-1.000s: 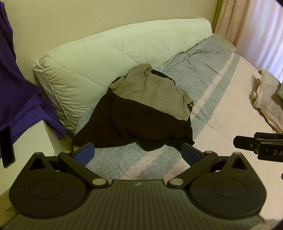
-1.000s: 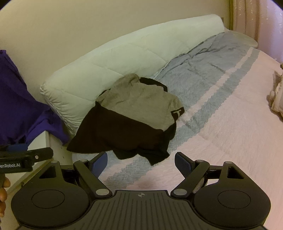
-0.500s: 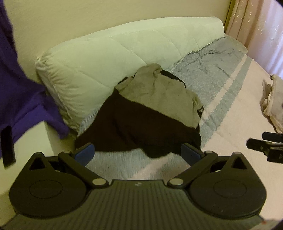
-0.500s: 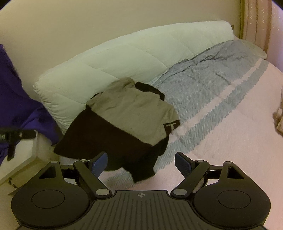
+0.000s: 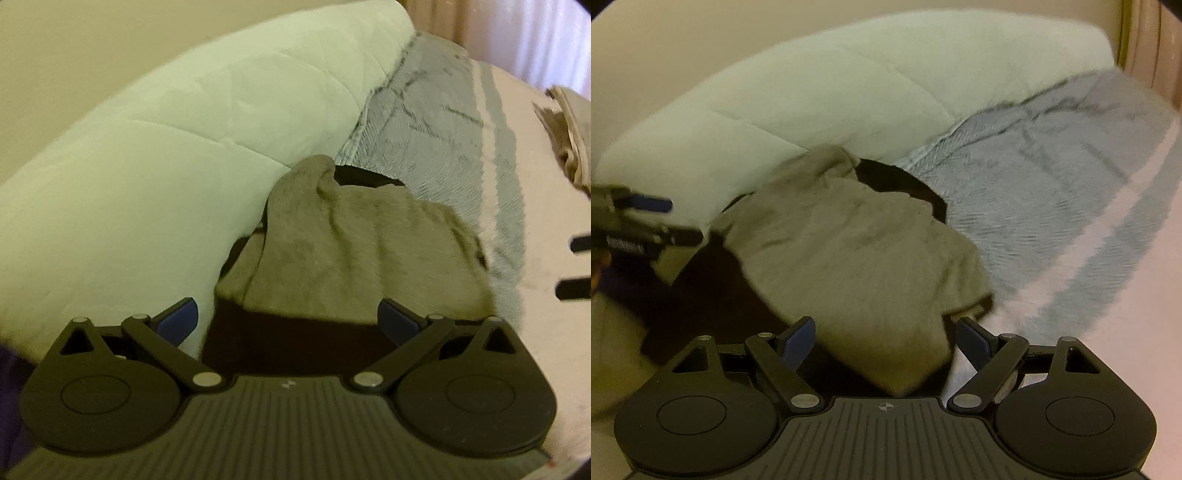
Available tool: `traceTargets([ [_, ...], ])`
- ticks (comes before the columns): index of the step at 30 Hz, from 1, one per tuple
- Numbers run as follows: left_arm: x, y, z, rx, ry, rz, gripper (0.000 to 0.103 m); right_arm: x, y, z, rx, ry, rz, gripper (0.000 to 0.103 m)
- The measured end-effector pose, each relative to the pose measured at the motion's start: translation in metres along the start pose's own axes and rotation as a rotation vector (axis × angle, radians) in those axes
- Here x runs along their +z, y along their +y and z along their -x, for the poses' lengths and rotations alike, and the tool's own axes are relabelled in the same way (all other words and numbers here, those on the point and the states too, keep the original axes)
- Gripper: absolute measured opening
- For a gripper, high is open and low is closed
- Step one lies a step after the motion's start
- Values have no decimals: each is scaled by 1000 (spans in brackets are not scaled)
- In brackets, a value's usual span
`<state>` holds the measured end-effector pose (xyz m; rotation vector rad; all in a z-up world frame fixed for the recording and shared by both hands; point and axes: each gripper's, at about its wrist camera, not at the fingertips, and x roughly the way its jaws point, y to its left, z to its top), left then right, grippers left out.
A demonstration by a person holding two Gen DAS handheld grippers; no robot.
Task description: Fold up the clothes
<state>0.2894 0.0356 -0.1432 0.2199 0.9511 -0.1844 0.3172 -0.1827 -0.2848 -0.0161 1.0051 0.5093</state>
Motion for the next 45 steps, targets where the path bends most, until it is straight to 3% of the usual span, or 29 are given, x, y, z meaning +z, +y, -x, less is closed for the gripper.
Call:
traceTargets([
  [6, -1, 14, -82, -21, 10, -95, 88, 29, -9, -81, 6, -25, 14, 81],
  [13, -5, 14, -120, -36, 11, -208, 74, 45, -18, -150, 71, 6, -97, 79],
  [14, -4, 14, -125, -47, 21, -210, 64, 47, -18, -151, 69, 10, -118, 73],
  [15, -3, 15, -128, -43, 33, -211, 49, 48, -17, -151, 70, 13, -123, 41],
  [16, -3, 14, -130, -34, 37, -219, 42, 50, -14, -148, 68, 20, -113, 22],
  [18, -1, 15, -128, -19, 42, -238, 18, 53, -9, -138, 46, 22, -87, 6],
  [22, 1, 13, -109, -44, 19, -252, 14, 55, -3, -83, 4, -52, -63, 4],
  [25, 3, 3, -72, -87, -29, -265, 13, 42, -4, -26, -22, -110, -101, 4],
  [31, -4, -53, 21, -262, -104, -271, 9, -14, -32, 91, -112, -188, -215, 4],
  [35, -14, -117, 82, -395, -139, -312, 0, -53, -66, 168, -159, -232, -299, 4],
  [39, -28, -214, 147, -545, -205, -427, 0, -106, -101, 242, -234, -279, -342, 4],
  [42, -47, -293, 179, -648, -217, -490, 0, -161, -144, 285, -308, -284, -417, 4],
  [45, -72, -350, 189, -681, -202, -530, 0, -225, -193, 314, -378, -261, -540, 5],
])
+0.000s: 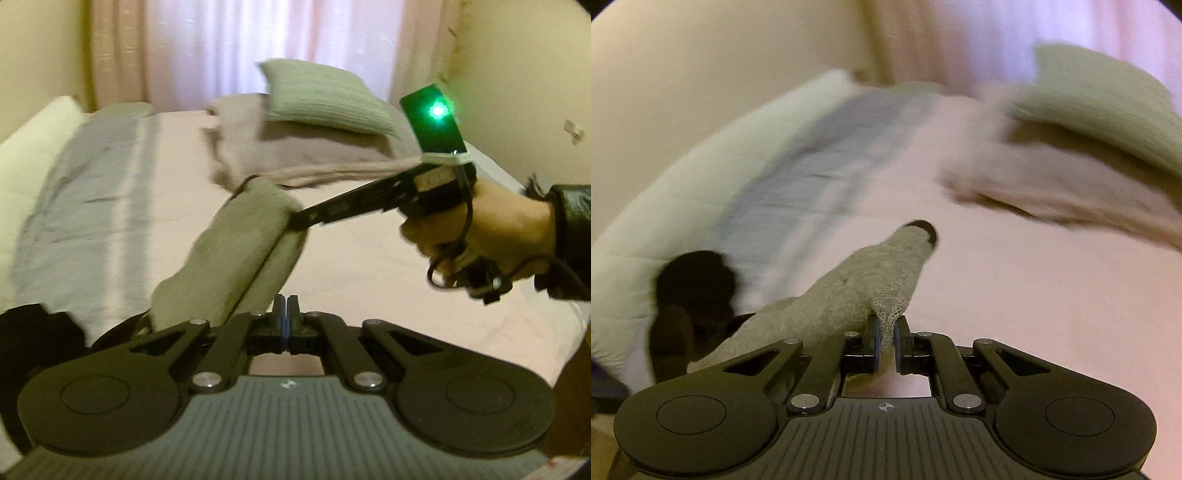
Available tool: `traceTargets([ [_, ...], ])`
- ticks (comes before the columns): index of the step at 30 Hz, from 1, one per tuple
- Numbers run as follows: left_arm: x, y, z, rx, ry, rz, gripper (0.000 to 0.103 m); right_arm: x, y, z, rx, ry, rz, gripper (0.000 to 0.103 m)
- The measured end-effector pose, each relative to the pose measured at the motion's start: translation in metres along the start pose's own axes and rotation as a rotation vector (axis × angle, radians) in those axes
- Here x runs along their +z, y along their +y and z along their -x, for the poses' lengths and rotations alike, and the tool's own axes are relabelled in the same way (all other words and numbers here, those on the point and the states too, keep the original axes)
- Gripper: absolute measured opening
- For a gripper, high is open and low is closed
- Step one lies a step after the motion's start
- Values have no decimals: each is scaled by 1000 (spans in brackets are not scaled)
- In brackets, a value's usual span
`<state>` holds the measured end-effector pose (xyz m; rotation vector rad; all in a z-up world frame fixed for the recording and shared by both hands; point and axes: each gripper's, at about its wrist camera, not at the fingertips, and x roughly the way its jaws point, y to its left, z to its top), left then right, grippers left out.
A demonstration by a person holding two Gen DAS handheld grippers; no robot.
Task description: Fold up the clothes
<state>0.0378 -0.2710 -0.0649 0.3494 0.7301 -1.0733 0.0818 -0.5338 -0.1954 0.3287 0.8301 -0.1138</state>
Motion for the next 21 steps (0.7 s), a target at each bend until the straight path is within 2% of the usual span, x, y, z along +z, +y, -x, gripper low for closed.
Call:
traceTargets([
  [2, -4, -22, -18, 19, 30, -19, 0, -13, -48, 2, -71, 38, -96, 6],
  [3, -9, -30, -29, 38, 55, -23, 5, -19, -62, 4, -119, 43, -114, 9],
  [5, -19, -31, -47, 70, 98, -1, 11, -30, -80, 13, -138, 36, -124, 30],
  [6, -24, -30, -52, 93, 120, 5, 13, -36, -79, 15, -139, 41, -132, 58],
  [7, -28, -24, -62, 115, 146, 8, 17, -42, -74, 15, -134, 45, -142, 73],
  [8, -32, -19, -71, 138, 174, 6, 24, -50, -73, 23, -120, 43, -149, 73],
  [10, -41, -5, -83, 179, 201, 0, 29, -63, -60, 19, -59, 76, -158, 74],
  [11, -43, 5, -90, 195, 218, -4, 35, -69, -45, 10, -31, 97, -162, 74],
  [13, -47, 25, -98, 222, 227, -24, 41, -81, -13, -15, 19, 138, -173, 74],
  [15, -49, 45, -111, 222, 235, -58, 51, -92, 7, -34, 35, 159, -191, 74],
  [16, -48, 56, -119, 225, 236, -86, 52, -95, 19, -49, 40, 171, -213, 74],
  [18, -46, 74, -133, 212, 246, -131, 55, -100, 38, -72, 21, 181, -225, 74],
  [21, -46, 105, -145, 211, 238, -174, 60, -98, 88, -102, -68, 167, -10, 74],
])
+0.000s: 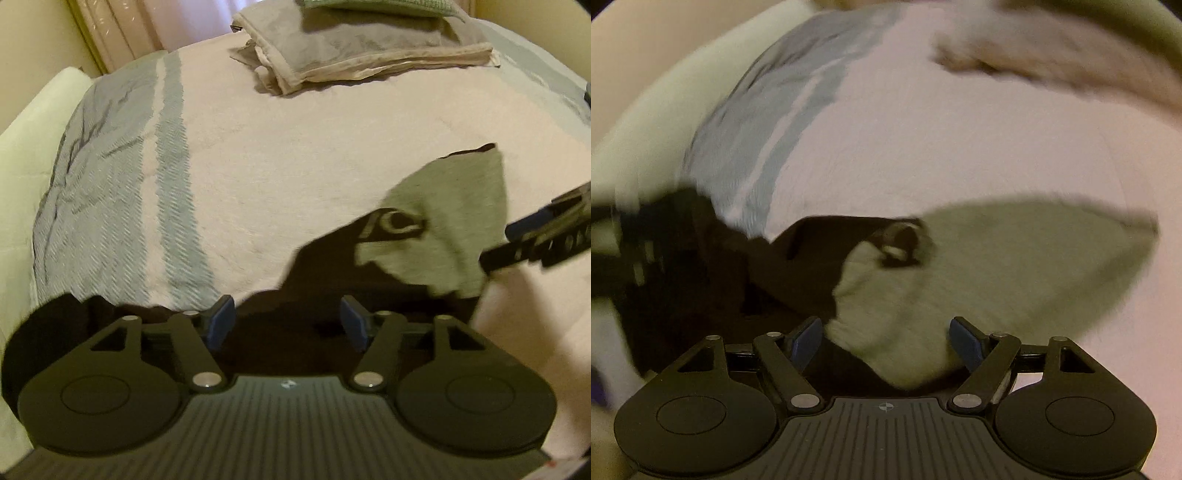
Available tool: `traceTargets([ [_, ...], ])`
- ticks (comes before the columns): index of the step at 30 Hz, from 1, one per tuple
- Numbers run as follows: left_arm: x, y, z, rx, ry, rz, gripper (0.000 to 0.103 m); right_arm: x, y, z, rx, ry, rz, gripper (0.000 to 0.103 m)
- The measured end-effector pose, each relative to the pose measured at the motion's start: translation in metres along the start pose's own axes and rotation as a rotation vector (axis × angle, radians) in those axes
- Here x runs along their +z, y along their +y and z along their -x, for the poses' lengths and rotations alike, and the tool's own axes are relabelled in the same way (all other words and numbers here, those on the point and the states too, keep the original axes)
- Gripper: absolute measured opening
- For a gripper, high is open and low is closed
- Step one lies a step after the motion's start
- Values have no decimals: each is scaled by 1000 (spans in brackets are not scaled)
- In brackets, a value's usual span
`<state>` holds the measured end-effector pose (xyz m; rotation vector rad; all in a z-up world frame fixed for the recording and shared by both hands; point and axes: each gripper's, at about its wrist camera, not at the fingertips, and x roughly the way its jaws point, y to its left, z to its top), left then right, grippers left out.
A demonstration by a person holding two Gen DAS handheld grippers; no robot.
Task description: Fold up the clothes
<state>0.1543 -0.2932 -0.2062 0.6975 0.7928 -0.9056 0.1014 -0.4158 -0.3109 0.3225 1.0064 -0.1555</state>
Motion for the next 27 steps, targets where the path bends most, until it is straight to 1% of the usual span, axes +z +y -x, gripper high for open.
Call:
traceTargets([
  [2, -4, 17, -5, 14, -10, -8, 61, -2, 40, -13, -53, -15, 212, 74],
  [3, -7, 28, -7, 19, -16, -1, 62, -4, 54, -21, -62, -5, 304, 74],
  [4, -11, 37, -6, 26, -18, 12, 62, -6, 69, -33, -79, 23, 395, 74],
  [5, -16, 49, -8, 33, -17, 31, 62, -9, 79, -44, -112, 40, 463, 73],
  [6, -19, 57, -8, 35, -14, 47, 63, -10, 84, -51, -134, 38, 501, 70],
  [7, -24, 66, -9, 37, -9, 62, 63, -9, 84, -53, -140, 34, 505, 38],
  [8, -28, 73, -8, 42, -7, 79, 63, -6, 82, -53, -166, 34, 500, 14],
  [9, -33, 80, -8, 45, -4, 93, 63, -3, 79, -48, -192, 24, 494, 3],
  [11, -39, 90, -4, 55, -2, 107, 63, 1, 67, -21, -201, -24, 460, 3],
  [14, -38, 98, 13, 58, -26, 126, 63, 2, 39, 39, -257, -86, 384, 2],
  [16, -31, 104, 27, 52, -54, 144, 63, -4, 7, 89, -324, -124, 295, 2],
  [17, -25, 106, 35, 50, -74, 149, 63, -7, -6, 108, -347, -135, 246, 2],
  [18, -19, 107, 42, 50, -89, 150, 63, -10, -23, 131, -389, -144, 189, 2],
  [20, -4, 108, 52, 36, -120, 155, 63, -29, -55, 178, -504, -170, 120, 2],
  [22, 12, 106, 59, 15, -153, 154, 63, -53, -93, 222, -590, -181, -3, 2],
  [25, 36, 91, 59, -26, -179, 130, 63, -92, -144, 275, -690, -193, -158, 2],
  [27, 52, 74, 55, -68, -185, 114, 63, -114, -180, 301, -748, -203, -272, 2],
])
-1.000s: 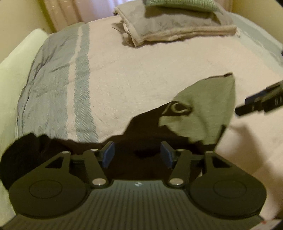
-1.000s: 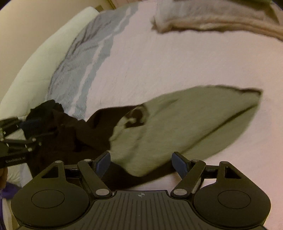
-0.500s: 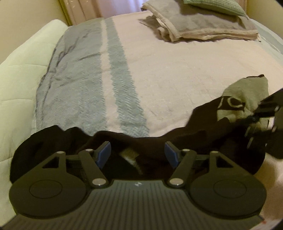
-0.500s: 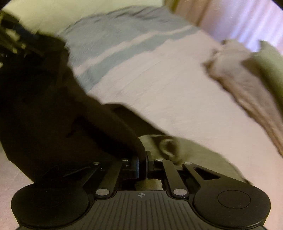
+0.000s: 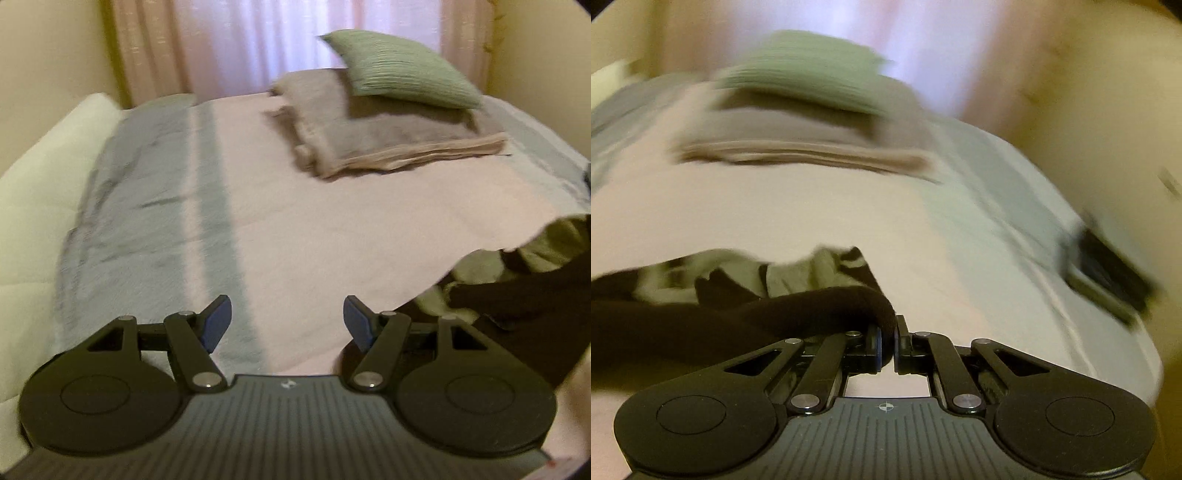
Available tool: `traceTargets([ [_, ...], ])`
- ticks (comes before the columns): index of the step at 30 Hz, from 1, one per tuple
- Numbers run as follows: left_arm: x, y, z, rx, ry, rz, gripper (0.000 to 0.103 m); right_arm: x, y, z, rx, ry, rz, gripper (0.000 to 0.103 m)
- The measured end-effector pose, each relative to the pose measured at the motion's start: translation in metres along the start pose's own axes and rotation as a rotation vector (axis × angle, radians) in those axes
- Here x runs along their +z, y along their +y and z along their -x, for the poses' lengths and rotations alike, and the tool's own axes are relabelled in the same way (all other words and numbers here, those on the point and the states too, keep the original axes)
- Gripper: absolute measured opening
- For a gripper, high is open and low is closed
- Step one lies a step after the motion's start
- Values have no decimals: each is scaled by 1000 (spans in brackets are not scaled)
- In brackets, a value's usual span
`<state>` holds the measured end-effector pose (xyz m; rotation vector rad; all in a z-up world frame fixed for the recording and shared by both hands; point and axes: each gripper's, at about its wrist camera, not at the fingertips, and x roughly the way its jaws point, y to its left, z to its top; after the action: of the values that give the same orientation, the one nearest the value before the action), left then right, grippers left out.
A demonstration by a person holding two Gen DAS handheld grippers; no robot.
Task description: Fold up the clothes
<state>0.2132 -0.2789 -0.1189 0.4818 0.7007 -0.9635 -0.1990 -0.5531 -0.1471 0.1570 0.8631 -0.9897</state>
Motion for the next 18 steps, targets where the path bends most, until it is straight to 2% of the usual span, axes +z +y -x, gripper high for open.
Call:
traceTargets([
  [3, 18, -38, -15, -66, -2, -26, 63, -13, -73, -16, -77, 41, -177, 2],
  [7, 37, -102, -38, -138, 13, -77, 63, -49, -154, -52, -127, 156, -326, 2],
  [9, 43, -135, -54, -172, 30, -100, 64, -71, -184, -72, -59, 231, -418, 6],
  [11, 46, -170, -74, -199, 52, -130, 64, -90, -199, -86, -8, 289, -422, 16],
  [15, 53, -240, -123, -243, 122, -173, 64, -123, -228, -90, 103, 361, -398, 54],
  [18, 57, -289, -165, -269, 170, -223, 64, -144, -244, -77, 247, 420, -361, 57],
])
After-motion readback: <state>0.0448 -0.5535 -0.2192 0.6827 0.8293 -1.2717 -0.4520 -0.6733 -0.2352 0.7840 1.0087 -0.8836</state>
